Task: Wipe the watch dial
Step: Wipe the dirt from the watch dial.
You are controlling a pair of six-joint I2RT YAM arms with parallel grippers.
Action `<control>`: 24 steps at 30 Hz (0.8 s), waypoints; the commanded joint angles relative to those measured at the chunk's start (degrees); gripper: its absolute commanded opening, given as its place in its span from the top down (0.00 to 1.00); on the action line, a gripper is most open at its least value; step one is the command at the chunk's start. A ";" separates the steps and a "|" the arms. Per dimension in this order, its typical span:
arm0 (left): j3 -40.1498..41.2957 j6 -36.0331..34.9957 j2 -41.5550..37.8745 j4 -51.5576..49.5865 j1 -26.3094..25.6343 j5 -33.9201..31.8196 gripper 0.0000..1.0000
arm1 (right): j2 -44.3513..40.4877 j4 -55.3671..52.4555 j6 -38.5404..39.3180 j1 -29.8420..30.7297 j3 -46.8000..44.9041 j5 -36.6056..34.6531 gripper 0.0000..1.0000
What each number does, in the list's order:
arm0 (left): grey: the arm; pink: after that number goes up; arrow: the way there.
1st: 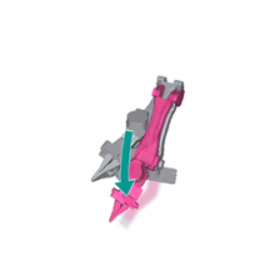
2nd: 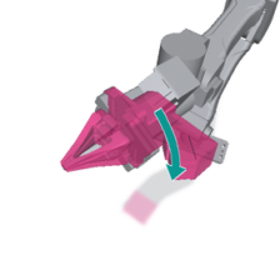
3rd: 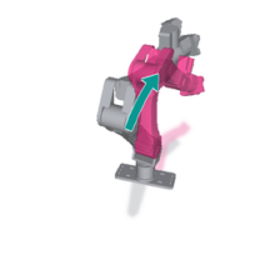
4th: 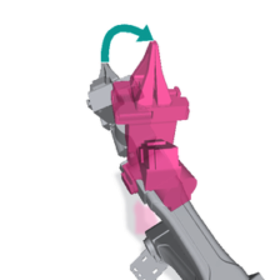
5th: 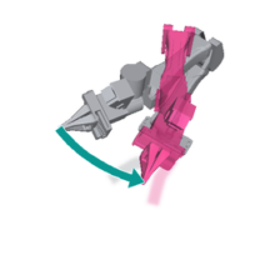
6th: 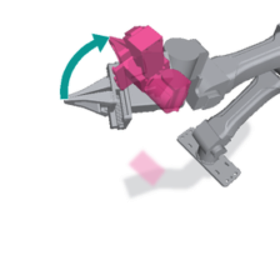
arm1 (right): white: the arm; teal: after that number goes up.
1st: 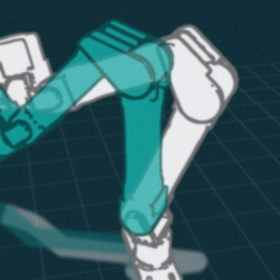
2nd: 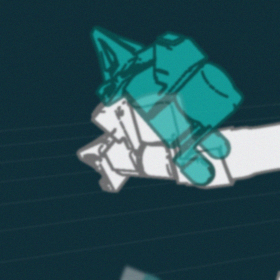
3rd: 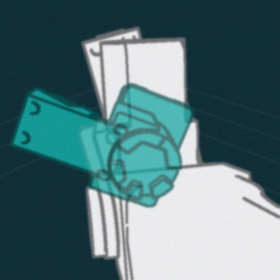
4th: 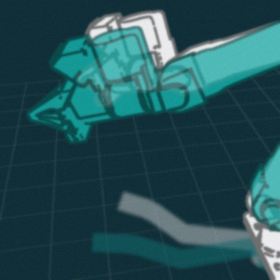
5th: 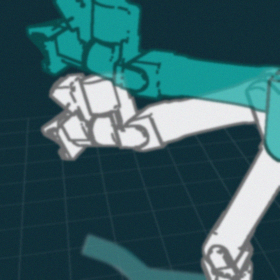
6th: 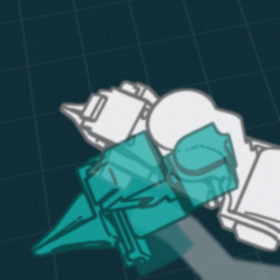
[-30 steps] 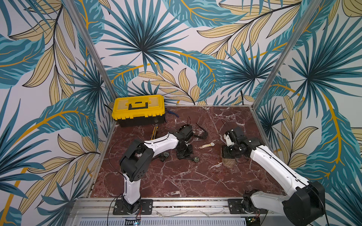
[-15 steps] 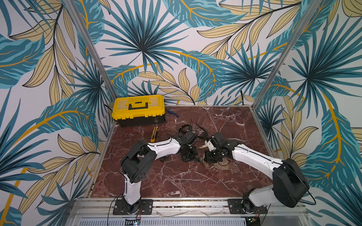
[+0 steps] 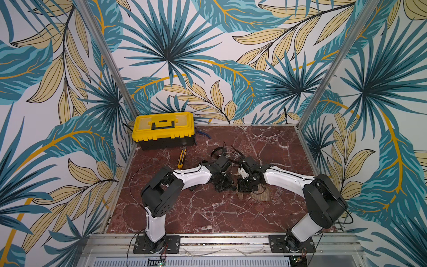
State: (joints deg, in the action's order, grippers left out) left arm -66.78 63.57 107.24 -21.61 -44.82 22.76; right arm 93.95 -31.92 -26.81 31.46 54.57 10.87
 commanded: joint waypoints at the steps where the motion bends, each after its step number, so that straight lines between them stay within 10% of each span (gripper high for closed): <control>1: 1.05 0.23 -1.97 0.96 -0.53 0.53 1.00 | 0.01 -3.40 -0.39 -1.03 -0.68 -6.02 1.00; 24: 0.78 0.71 -0.72 0.97 -0.99 0.88 1.00 | 3.64 -5.43 4.44 0.43 4.00 0.02 1.00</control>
State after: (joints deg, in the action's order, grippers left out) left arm -66.74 63.94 107.24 -21.23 -45.63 23.62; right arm 97.95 -35.40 -23.24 31.92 60.29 11.84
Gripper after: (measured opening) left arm 0.057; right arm 0.065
